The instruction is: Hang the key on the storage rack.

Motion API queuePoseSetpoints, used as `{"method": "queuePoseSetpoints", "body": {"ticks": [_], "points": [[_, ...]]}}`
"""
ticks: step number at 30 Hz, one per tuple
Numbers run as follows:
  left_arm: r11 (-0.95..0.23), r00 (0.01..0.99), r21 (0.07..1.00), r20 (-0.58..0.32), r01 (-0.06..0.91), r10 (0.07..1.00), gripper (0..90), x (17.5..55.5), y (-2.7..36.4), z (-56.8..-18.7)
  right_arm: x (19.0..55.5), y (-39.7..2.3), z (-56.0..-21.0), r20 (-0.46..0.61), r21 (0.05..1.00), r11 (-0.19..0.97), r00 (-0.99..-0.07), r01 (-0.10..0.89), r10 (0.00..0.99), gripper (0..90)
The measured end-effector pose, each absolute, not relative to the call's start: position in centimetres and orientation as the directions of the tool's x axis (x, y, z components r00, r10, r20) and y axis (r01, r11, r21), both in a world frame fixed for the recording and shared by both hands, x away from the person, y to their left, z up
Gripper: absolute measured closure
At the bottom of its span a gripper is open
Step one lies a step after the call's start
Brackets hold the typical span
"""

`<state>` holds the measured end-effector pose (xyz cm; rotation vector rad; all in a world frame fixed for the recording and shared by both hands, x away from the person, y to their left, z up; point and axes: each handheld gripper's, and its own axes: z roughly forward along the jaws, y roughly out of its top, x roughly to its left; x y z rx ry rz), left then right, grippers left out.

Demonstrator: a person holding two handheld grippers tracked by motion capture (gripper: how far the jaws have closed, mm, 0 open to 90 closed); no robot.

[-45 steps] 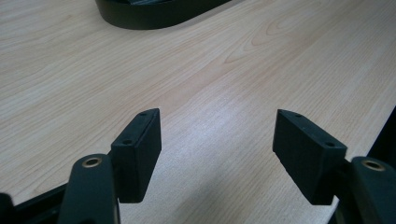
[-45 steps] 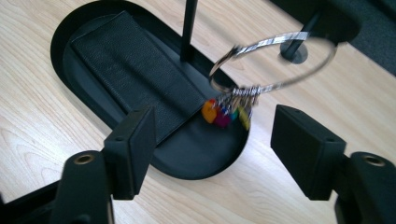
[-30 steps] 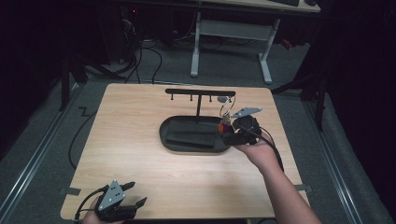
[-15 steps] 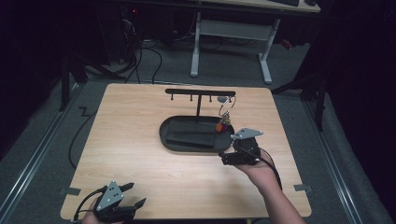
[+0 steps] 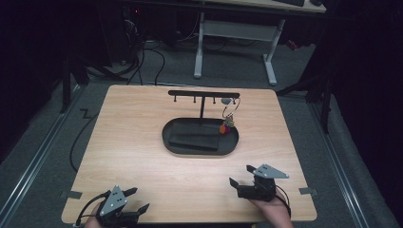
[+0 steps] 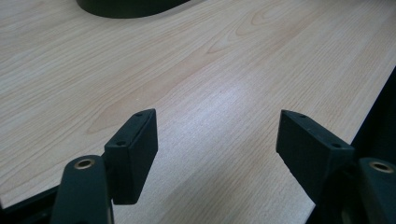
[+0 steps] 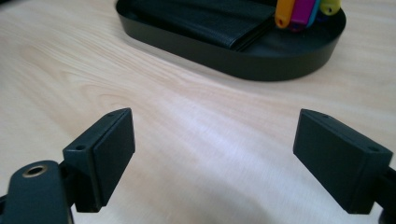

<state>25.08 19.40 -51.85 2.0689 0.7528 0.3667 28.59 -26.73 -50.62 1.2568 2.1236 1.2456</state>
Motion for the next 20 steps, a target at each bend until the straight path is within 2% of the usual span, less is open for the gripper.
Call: {"method": "queuePoseSetpoints", "body": {"ticks": [2, 7, 11, 20], "points": [[-0.438, 0.778, 0.820, -0.014, 0.368, 0.628, 29.9, 25.1, 19.3, -51.8, 27.7, -27.3, -51.0, 0.135, 0.840, 0.175, -0.511, 0.513, 0.849, 13.0], [-0.457, 0.788, 0.815, 0.001, 0.357, 0.616, 29.6, 25.2, 19.0, -51.9, 27.7, -27.6, -52.1, 0.088, 0.814, 0.207, -0.466, 0.543, 0.880, 14.1], [-0.452, 0.788, 0.818, -0.003, 0.356, 0.616, 29.5, 25.2, 19.2, -51.8, 28.0, -27.3, -52.4, 0.109, 0.801, 0.200, -0.465, 0.565, 0.879, 14.1], [-0.448, 0.784, 0.824, 0.007, 0.348, 0.621, 29.3, 24.9, 19.8, -51.6, 28.0, -26.4, -52.5, 0.083, 0.795, 0.237, -0.488, 0.558, 0.869, 13.7]]}}
